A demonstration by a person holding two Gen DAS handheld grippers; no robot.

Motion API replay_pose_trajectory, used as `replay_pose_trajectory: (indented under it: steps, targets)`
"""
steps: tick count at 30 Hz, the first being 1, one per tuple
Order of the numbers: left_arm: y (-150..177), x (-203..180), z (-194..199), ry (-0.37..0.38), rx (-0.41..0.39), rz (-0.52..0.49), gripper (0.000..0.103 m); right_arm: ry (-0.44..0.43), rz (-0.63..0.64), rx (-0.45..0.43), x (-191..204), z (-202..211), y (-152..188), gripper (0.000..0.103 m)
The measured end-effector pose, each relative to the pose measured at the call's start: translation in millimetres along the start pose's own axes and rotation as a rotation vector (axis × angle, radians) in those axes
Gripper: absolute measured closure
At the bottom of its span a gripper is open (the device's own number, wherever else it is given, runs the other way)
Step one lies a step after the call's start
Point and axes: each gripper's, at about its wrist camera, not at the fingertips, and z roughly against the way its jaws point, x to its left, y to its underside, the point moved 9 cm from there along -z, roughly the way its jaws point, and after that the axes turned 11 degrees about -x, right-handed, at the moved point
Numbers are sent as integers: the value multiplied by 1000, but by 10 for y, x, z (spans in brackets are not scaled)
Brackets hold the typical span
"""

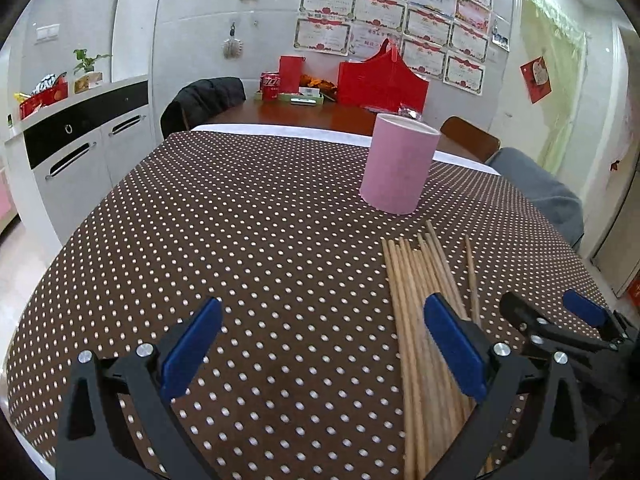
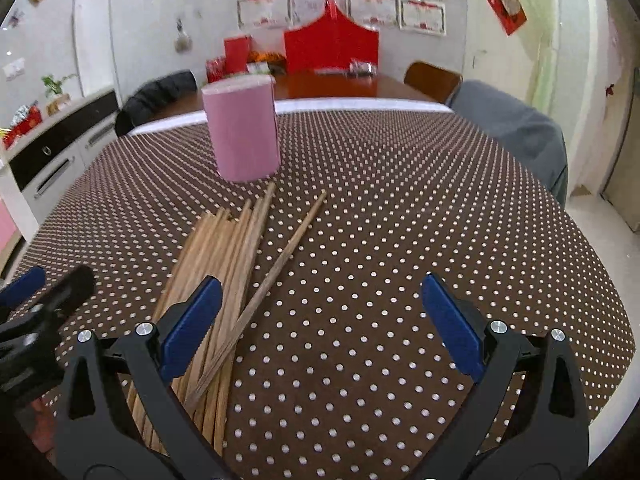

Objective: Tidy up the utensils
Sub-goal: 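Close the right tool on one wooden chopstick while the left tool grasps another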

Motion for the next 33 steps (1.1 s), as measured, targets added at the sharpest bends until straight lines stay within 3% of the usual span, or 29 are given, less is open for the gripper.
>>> replay_pose_trajectory:
  steps: [5,13,16,17,19,20,22,29,33]
  targets:
    - [35,36,-157,37,44,14,4,48,11,57,28,-215,19,7]
    - [92,-119,-242,115,73,-29,4,113,14,200,-18,-533,114,25]
    - [125,-173,-290,175,105,-25,4,90,-2,217,-19,-571,117,30]
    - [139,-177,-307,193,118,-15,4,69,-18,219,-20,-569,118,35]
    - [157,-173,-324,215,134,3,4,67,-28,205,-64,-546,93,58]
    - [167,-173,-337,224,143,11,4,65,-33,198,-72,-533,78,79]
    - [192,-174,-368,237,166,25,4,45,-54,194,-104,-556,72,92]
    - [279,-185,-489,212,251,13,4,-19,-133,183,-180,-479,122,94]
    - [267,-179,-516,149,259,-29,4,-34,-143,171,-201,-475,127,94]
